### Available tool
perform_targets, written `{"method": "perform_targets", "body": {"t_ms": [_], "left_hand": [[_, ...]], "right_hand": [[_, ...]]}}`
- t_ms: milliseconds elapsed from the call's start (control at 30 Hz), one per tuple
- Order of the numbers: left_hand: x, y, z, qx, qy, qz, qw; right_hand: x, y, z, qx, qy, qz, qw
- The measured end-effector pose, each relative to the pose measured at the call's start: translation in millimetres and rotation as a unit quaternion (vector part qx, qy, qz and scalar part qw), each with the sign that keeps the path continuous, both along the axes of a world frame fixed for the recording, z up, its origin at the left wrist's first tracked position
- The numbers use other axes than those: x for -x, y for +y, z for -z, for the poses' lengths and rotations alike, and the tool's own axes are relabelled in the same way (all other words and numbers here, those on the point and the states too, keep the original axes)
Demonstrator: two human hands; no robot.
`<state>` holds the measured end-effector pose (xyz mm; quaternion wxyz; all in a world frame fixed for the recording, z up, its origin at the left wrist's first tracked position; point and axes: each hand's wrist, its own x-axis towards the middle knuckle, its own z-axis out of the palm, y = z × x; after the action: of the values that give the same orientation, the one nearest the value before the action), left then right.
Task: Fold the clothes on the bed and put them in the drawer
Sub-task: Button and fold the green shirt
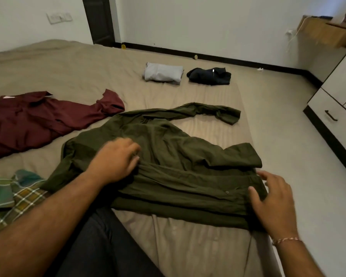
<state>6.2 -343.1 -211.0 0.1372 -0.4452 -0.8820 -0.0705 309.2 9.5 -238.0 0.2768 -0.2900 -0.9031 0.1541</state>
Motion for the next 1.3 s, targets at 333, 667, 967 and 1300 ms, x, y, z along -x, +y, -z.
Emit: {"method": "perform_targets", "body": {"t_ms": [333,667,967,1300], "left_hand": [[8.7,21.3,18.8,0.162,-0.132,-0.049,0.977],[89.9,84.6,-19.1,-0.103,-0.139,-0.026,0.985],[185.9,148.3,15.6,0.102,-0.249,-0.066,0.961],[212.1,156.5,54.5,0.121,-0.154,-0.227,0.954]], "right_hand": [[40.5,-11.2,2.3,0.049,-0.034,-0.023,0.998],[129.8,95.4,-38.9,0.304,-0.046,0.092,0.947],[182.2,158.4,-8.8,0.407,0.129,0.088,0.900],[179.3,193.3,8.6,0.153,-0.022,0.233,0.960]]}}
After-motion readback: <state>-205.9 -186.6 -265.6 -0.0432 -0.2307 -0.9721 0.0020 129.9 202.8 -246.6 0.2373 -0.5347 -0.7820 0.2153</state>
